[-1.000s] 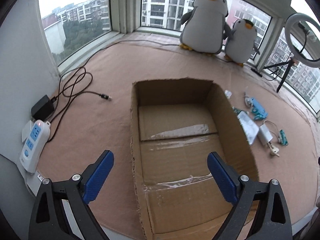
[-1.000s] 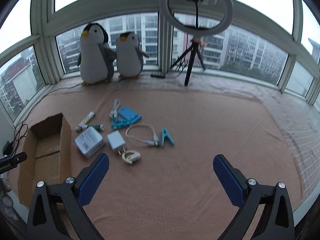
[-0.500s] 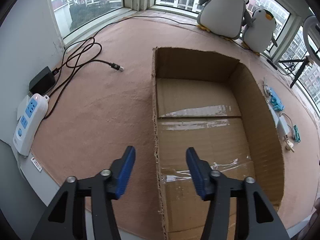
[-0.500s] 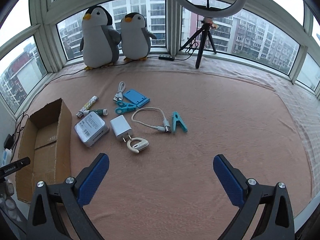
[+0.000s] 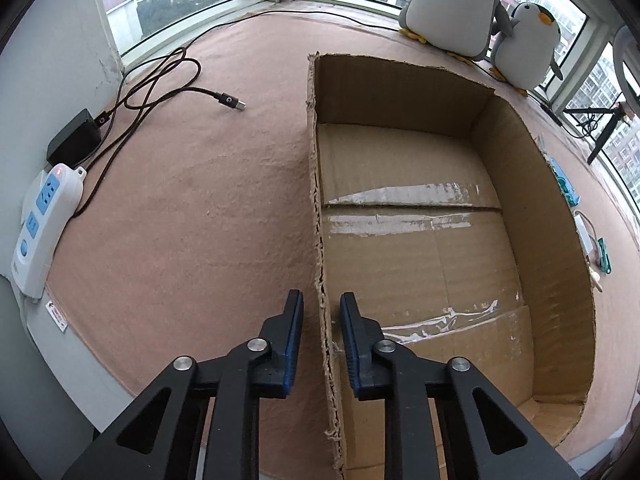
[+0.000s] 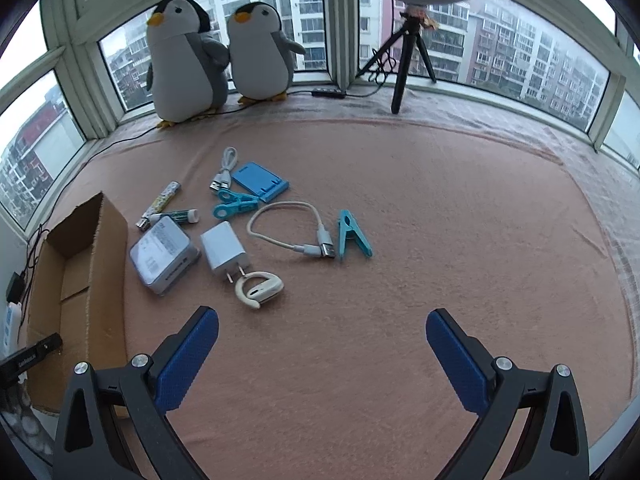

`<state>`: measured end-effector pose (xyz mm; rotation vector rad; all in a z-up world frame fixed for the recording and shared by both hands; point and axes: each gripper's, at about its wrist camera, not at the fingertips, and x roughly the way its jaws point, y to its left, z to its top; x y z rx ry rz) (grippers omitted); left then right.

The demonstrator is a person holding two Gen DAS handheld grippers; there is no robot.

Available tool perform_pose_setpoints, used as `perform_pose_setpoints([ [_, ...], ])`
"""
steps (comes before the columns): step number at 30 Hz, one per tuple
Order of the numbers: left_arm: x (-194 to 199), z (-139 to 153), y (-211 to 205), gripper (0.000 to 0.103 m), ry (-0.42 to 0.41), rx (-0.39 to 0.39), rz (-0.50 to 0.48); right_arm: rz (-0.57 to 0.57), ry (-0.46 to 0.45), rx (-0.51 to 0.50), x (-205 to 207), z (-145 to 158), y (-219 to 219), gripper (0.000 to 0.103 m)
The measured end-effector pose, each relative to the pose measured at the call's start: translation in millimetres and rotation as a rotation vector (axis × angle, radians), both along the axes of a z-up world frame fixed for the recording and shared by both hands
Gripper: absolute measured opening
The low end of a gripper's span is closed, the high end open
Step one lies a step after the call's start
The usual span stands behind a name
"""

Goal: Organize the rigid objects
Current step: 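Move the left tool over the cardboard box and the right tool toward the items, then grasp the grey-white square tin box with the right gripper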

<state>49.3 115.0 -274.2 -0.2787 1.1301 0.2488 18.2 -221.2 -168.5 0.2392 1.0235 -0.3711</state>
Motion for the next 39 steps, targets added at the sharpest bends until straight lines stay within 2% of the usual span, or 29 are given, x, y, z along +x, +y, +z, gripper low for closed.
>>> perform_pose_setpoints([
  [6, 0, -1, -3, 0.017, 0.000, 0.018, -0.022, 0.033, 0.014, 0.036, 9, -8, -1, 0.097],
  [12, 0, 0, -5, 0.015, 0.003, 0.030, -0.043, 0.119, 0.027, 0.056, 31, -7, 10, 0.080],
  [18, -1, 1, -8, 0.015, 0.001, 0.044, -0.050, 0.266, 0.028, 0.060, 68, -6, 41, 0.079],
  [23, -2, 1, -8, 0.015, -0.001, 0.040, -0.052, 0.412, 0.089, 0.068, 107, -25, 74, 0.079],
  [28, -3, 1, -6, 0.015, -0.004, 0.036, -0.052, 0.467, 0.122, 0.059, 130, -34, 86, 0.079],
  [35, -3, 1, -6, 0.015, -0.005, 0.039, -0.044, 0.592, 0.212, 0.035, 154, -50, 101, 0.079],
  [39, -3, 1, -7, 0.015, -0.006, 0.035, -0.041, 0.618, 0.246, 0.052, 162, -56, 102, 0.079],
])
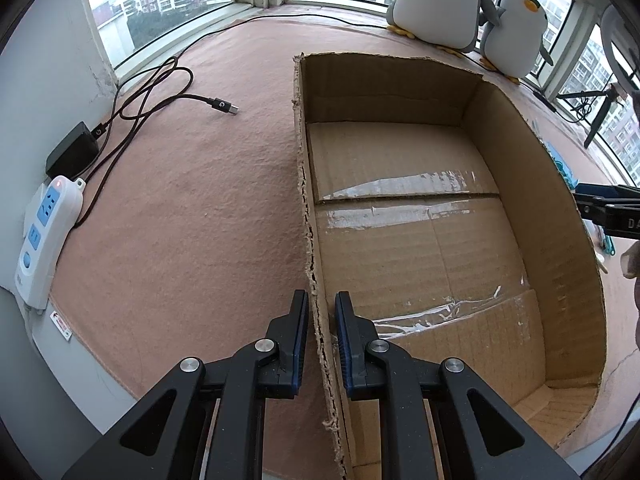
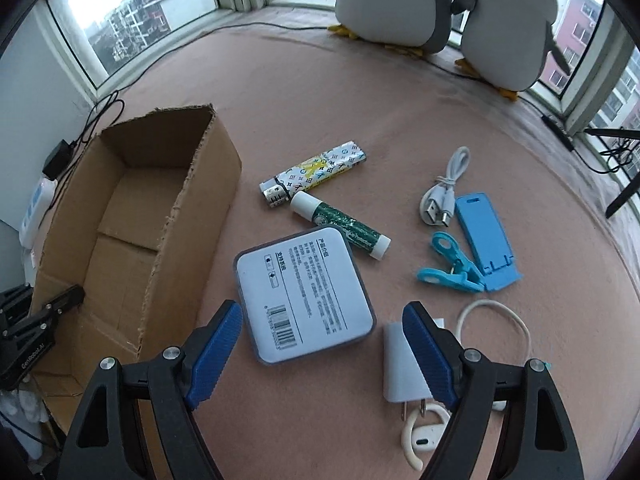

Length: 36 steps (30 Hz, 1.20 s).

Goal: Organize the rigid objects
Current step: 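Grasp the grey-white square tin box with the right gripper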

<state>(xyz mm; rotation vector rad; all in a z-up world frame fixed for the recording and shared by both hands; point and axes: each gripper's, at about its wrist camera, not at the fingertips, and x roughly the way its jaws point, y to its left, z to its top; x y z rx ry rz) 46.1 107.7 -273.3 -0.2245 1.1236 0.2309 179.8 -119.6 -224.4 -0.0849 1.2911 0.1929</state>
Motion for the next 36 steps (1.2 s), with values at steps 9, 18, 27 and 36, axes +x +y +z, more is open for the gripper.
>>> perform_pose_setpoints([
  [9, 1, 0, 0, 0.015, 0.002, 0.008, -0.006, 0.090, 0.062, -0.019, 14, -12, 9, 0.079],
  [18, 2, 0, 1, 0.015, 0.000, 0.004, -0.002, 0.139, 0.094, -0.052, 22, -22, 16, 0.079],
  [27, 3, 0, 2, 0.015, 0.002, 0.001, -0.005, 0.155, 0.125, -0.063, 33, -33, 17, 0.068],
  [36, 4, 0, 2, 0.015, 0.003, 0.004, -0.001, 0.113, 0.126, -0.022, 36, -32, 13, 0.068],
])
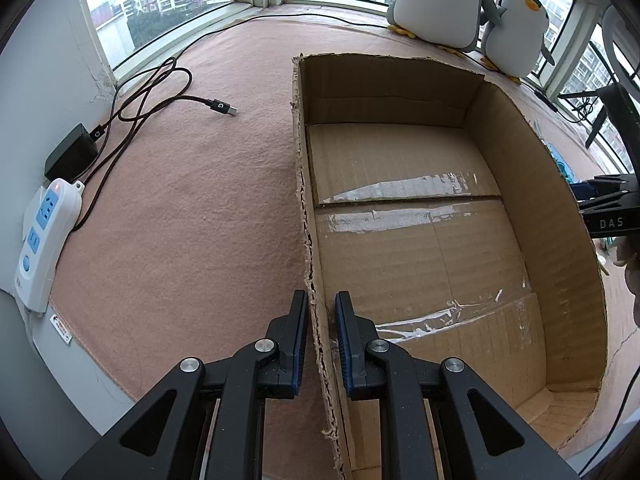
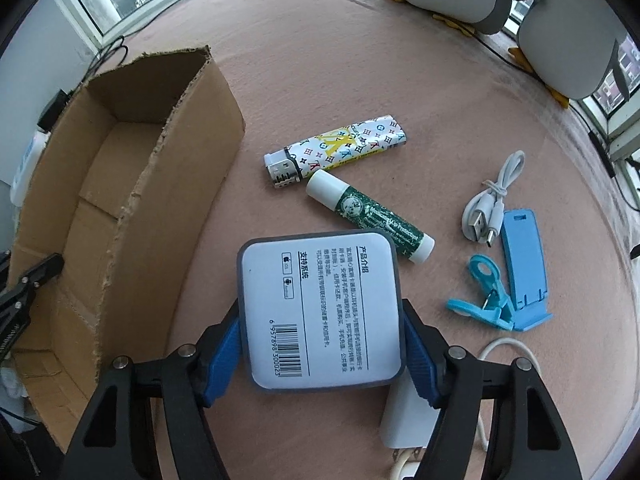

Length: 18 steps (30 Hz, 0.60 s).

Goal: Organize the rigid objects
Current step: 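Grasp the grey-white square tin box with the right gripper, then carry the tin box into the cardboard box and open the right gripper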

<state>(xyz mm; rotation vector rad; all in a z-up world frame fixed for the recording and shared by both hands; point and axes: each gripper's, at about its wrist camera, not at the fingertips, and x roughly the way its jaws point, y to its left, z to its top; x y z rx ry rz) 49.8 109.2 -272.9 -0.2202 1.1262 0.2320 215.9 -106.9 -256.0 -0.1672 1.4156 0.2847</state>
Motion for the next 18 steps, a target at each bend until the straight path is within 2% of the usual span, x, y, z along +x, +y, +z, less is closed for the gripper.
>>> perform_pose_setpoints([
  [4, 0, 0, 0, 0.015, 0.000, 0.003, -0.001, -0.052, 0.007, 0.056, 0, 2, -12, 0.067],
  [8, 0, 0, 0, 0.015, 0.000, 0.003, -0.001, -0.119, 0.016, 0.155, -2, 9, -27, 0.067],
  [12, 0, 0, 0, 0.015, 0.000, 0.001, 0.000, -0.165, -0.012, 0.215, -6, 18, -41, 0.067],
  [15, 0, 0, 0, 0.015, -0.001, 0.003, -0.001, -0.177, -0.051, 0.243, -14, 36, -40, 0.067],
  [18, 1, -1, 0, 0.015, -0.001, 0.002, 0.002, -0.142, -0.101, 0.286, -29, 63, -22, 0.067],
])
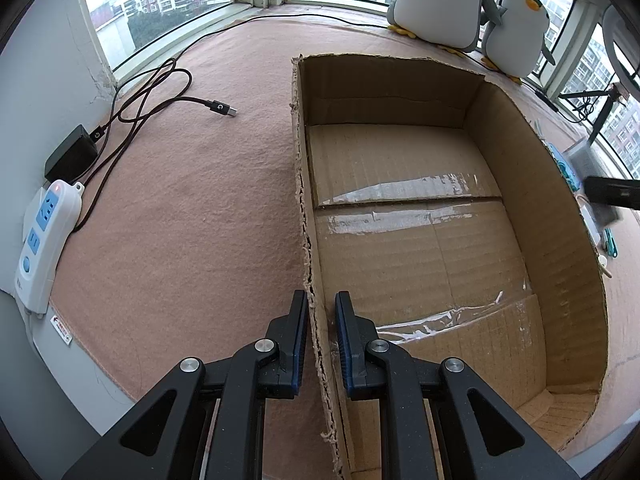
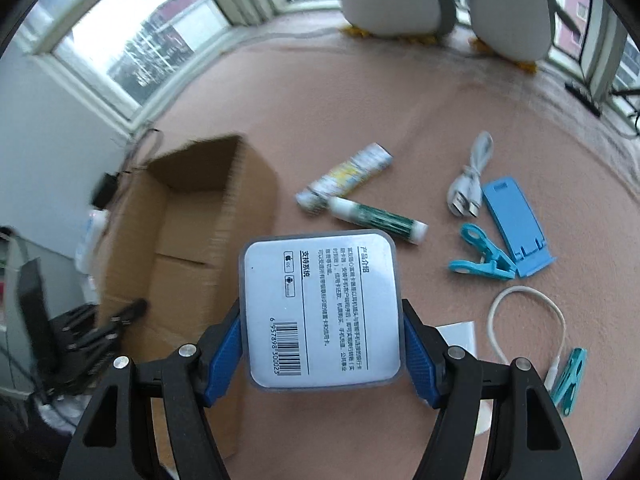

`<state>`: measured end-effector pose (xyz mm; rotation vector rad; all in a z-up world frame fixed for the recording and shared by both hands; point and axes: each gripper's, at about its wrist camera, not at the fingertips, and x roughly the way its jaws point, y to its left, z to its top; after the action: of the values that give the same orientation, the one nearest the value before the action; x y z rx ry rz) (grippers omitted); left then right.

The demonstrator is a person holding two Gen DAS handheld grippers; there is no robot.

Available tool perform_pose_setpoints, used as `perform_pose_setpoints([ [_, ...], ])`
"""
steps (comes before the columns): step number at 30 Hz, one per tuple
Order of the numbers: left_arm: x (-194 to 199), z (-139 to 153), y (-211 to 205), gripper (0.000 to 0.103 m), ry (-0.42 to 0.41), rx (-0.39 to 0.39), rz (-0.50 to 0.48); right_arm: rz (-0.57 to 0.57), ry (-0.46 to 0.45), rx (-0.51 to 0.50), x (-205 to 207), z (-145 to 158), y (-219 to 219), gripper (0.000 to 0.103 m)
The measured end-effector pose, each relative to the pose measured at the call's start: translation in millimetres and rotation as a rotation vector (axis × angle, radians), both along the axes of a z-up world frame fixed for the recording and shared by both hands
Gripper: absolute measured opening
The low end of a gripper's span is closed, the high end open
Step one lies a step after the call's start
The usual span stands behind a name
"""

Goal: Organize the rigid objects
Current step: 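Carry the tin box into the cardboard box and open the right gripper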

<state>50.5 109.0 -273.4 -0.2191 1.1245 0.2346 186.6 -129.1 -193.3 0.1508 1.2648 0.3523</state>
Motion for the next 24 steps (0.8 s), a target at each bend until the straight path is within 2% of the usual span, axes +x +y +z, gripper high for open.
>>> perform_pose_setpoints([
  [5, 0, 0, 0, 0.015, 0.000, -0.001, 0.001, 0.078, -0.062, 0.029, -21, 28, 35, 0.067],
  [10, 0, 0, -1, 0.015, 0.000, 0.000, 0.001, 0.169, -0.071, 0.039, -36, 30, 74, 0.067],
  [16, 1, 0, 0, 0.015, 0.000, 0.001, 0.004, 0.275, -0.033, -0.034, -47, 8, 116, 0.067],
  [21, 1, 0, 0, 0.015, -0.001, 0.001, 0.004, 0.290, -0.007, -0.087, -48, -13, 132, 0.066],
  [24, 1, 1, 0, 0.015, -0.002, 0.001, 0.005, 0.296, -0.019, -0.114, -48, -16, 135, 0.066],
])
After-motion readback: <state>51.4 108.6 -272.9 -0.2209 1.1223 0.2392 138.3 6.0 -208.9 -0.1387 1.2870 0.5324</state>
